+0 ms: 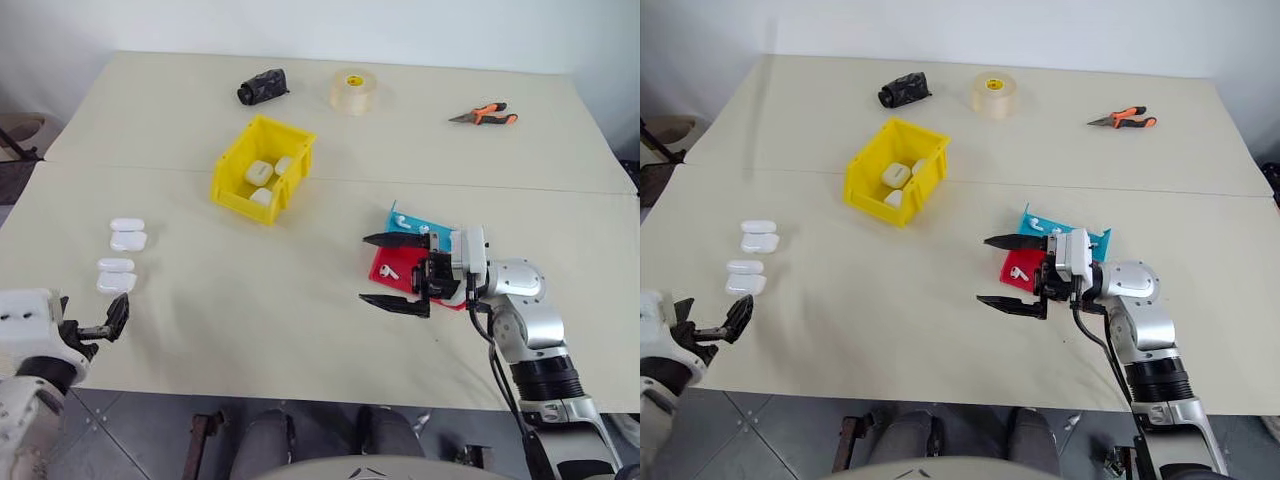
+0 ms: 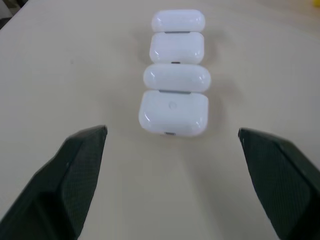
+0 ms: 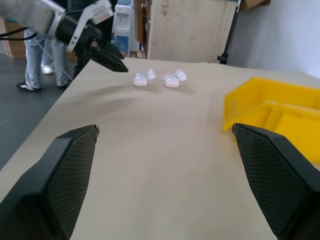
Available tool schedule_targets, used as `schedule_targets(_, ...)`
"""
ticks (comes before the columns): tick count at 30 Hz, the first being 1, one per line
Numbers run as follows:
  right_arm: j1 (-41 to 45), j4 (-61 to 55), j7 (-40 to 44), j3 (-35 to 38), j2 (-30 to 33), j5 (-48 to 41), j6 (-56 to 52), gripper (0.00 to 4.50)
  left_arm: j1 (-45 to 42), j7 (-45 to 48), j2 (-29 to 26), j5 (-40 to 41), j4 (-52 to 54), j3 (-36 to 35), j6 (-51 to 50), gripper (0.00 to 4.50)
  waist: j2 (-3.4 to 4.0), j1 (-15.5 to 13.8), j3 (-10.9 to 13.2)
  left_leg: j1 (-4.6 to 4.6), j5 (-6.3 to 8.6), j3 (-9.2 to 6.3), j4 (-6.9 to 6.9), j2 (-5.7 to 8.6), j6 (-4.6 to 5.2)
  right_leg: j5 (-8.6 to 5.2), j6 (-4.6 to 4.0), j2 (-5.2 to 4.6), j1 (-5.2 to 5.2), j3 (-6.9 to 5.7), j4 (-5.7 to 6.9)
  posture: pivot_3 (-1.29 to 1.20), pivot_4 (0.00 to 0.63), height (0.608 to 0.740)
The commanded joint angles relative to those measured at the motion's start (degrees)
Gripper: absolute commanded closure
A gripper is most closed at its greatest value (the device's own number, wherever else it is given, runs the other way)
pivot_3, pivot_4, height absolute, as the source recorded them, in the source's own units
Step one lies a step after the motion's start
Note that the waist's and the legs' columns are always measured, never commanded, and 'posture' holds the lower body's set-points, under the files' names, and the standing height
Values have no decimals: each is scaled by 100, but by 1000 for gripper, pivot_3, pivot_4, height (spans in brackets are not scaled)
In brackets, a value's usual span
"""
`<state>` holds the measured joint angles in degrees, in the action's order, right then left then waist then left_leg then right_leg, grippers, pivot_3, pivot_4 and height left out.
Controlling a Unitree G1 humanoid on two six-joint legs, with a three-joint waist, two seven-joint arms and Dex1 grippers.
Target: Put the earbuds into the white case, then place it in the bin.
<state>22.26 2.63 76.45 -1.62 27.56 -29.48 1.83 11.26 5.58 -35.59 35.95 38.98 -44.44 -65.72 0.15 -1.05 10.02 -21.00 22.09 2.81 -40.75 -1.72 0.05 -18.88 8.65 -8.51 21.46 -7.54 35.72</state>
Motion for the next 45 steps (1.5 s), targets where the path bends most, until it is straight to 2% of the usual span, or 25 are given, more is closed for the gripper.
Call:
schedule_targets(1,75,-128,56,72,63,-108,-74,0,-730,109,-775,275,-136,-293,-2170,29,0,19,0,3,0,1,1,4,0,0,0,-1,0,4,4,0,150,740)
schedule_targets(3,85,-151,34,74,54,-118,-113,0,-1114,225,-1355,281,-536,-56,-2608,29,0,74,0,4,0,4,11,7,0,0,0,0,1,5,2,0,150,740)
schedule_targets(6,36,-204,16,46,23,-105,-113,0,-1580,274,-2074,286,-1377,541,-2678,29,0,122,0,12,-3,5,34,6,-7,-2,-4,2,5,3,0,0,150,740)
schedule_targets(9,-12,-273,-9,18,-9,-94,-98,0,-2019,329,-2336,204,-1903,948,-2678,29,0,132,0,25,-6,15,57,6,-13,-3,-5,3,5,10,-6,0,150,740)
schedule_targets(12,-95,-402,-141,34,-65,-98,-94,0,-2520,371,-2267,104,-2495,1392,-2678,29,0,132,1,36,-7,26,69,6,-14,-3,-5,4,5,18,-5,0,150,740)
schedule_targets(17,-256,-583,-238,73,-27,-106,-123,0,-2770,419,-2201,-163,-2817,1847,-2678,29,-1,148,1,42,-7,51,74,6,-14,-3,-5,5,9,25,-4,0,150,740)
schedule_targets(32,-543,-813,-523,191,117,-114,-90,0,-2800,640,-1619,-773,-2926,2082,-2343,29,12,78,-7,64,-7,95,69,7,-15,-3,-5,2,1,50,13,0,150,740)
schedule_targets(35,-571,-847,-562,178,109,-114,-95,0,-2807,710,-1591,-867,-2945,2098,-2309,634,13,78,-7,67,-8,95,70,7,-15,-3,-5,3,1,52,15,0,150,740)
schedule_targets(39,-609,-865,-585,152,107,-111,-94,0,-2753,775,-1561,-918,-2908,2097,-2324,1710,15,91,-9,71,-8,95,71,6,-15,-3,-5,3,1,57,16,0,150,740)
schedule_targets(42,-645,-884,-596,132,111,-114,-109,0,-2654,807,-1512,-949,-2799,1979,-2375,1717,17,96,-10,73,-8,95,72,6,-15,-3,-5,3,1,58,17,0,150,740)
schedule_targets(45,-685,-906,-594,146,135,-121,-128,0,-2450,918,-1314,-944,-2548,1618,-1912,1717,18,106,-10,76,-7,93,74,5,-15,-3,-5,3,2,65,17,0,150,740)
